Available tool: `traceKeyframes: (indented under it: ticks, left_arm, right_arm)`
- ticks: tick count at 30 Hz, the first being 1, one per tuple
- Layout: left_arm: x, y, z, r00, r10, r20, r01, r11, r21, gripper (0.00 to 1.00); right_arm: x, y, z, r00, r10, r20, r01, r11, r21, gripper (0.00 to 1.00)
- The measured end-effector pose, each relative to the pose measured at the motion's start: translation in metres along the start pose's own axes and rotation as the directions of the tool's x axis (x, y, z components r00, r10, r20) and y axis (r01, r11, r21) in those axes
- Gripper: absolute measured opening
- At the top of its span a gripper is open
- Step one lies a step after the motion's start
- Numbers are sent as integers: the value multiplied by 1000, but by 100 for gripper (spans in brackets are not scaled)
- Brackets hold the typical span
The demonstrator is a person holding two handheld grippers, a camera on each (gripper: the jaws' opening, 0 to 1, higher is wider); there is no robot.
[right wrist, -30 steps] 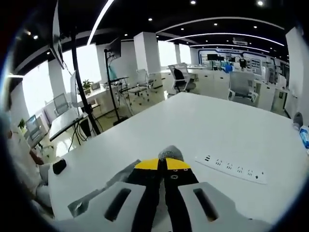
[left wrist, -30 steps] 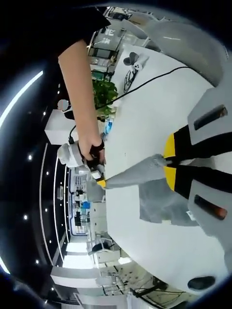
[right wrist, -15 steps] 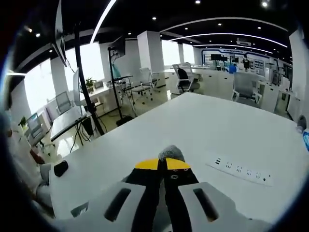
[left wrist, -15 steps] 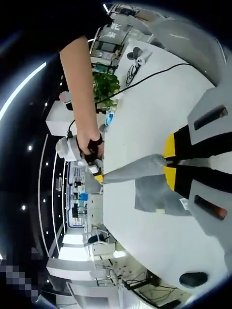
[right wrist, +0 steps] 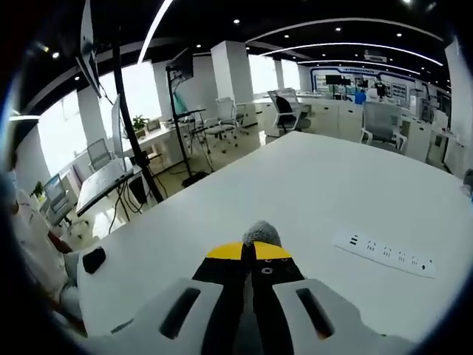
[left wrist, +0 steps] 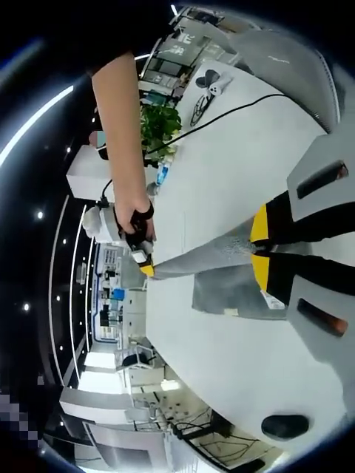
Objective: Fold the towel on the table until its edges align and the towel forms a compact rectangular stack.
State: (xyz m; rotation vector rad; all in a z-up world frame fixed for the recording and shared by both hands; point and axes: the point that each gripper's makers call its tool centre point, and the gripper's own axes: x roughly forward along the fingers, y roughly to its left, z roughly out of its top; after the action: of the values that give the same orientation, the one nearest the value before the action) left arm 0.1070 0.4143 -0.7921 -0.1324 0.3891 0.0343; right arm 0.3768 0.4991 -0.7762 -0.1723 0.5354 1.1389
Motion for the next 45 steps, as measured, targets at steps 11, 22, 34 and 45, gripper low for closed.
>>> traceKeyframes:
  ticks: [11, 22, 34, 45]
  left_arm:
    - [-2, 20, -10, 1000, 0, -21, 0, 1000, -22, 4]
    - [1, 41, -34, 998, 19, -57, -28, 987, -156, 4]
    - [4, 63, -68, 992, 55, -112, -80, 969, -233, 4]
    - [9, 69, -87, 987, 78, -143, -119, 945, -305, 5]
  right_arm:
    - [23, 8, -10, 1000, -11, -27, 12, 1000, 22, 0]
    - [44, 17, -27, 998, -21, -67, 23, 999, 39, 0]
    - [64, 27, -43, 995, -22, -96, 27, 998, 50, 0]
    - [78, 36, -54, 994, -12, -109, 16, 999, 36, 1]
